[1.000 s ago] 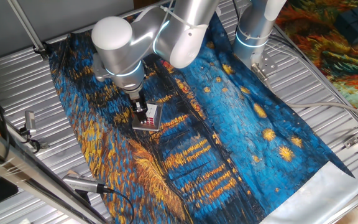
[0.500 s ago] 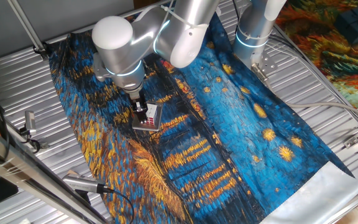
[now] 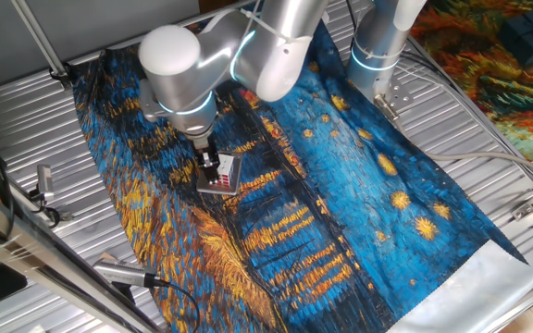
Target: Remove the object from the scale
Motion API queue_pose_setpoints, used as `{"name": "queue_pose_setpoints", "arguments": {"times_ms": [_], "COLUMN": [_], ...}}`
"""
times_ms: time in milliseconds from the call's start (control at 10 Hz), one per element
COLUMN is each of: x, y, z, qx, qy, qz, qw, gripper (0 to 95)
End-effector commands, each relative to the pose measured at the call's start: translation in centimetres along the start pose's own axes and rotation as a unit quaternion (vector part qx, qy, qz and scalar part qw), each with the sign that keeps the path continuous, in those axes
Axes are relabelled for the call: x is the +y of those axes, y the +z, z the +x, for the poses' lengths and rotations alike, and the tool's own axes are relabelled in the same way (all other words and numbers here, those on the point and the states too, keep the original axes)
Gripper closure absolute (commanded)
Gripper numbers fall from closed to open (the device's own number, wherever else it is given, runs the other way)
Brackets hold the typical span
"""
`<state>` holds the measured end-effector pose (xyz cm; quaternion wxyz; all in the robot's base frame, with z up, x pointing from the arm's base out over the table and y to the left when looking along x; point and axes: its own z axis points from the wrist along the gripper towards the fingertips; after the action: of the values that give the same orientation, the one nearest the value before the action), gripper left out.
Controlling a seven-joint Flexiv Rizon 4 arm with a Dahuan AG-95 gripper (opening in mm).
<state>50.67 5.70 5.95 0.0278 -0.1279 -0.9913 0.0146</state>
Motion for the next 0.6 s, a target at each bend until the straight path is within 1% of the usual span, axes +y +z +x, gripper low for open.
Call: {"name": "queue_pose_setpoints", "arguments": {"times_ms": [100,200,300,400,500,600], "x": [-0.02,-0.02,-0.03,-0.03,-0.03,-0.03], "y": [-0.15,-0.15,-0.15,-0.15,-0.15,-0.15], "z": [0.05,0.05,0.06,0.06,0.06,0.06], "qx": [0.002,-0.003,-0.004,-0.005,-0.005,-0.004], "qy": [-0.002,0.000,0.001,0.001,0.001,0.001], "qz": [-0.003,0.002,0.008,0.010,0.019,0.018], "qw": [1.0000,1.0000,1.0000,0.9999,0.9998,0.9998], "gripper": [38.0,38.0,38.0,38.0,38.0,38.0]}}
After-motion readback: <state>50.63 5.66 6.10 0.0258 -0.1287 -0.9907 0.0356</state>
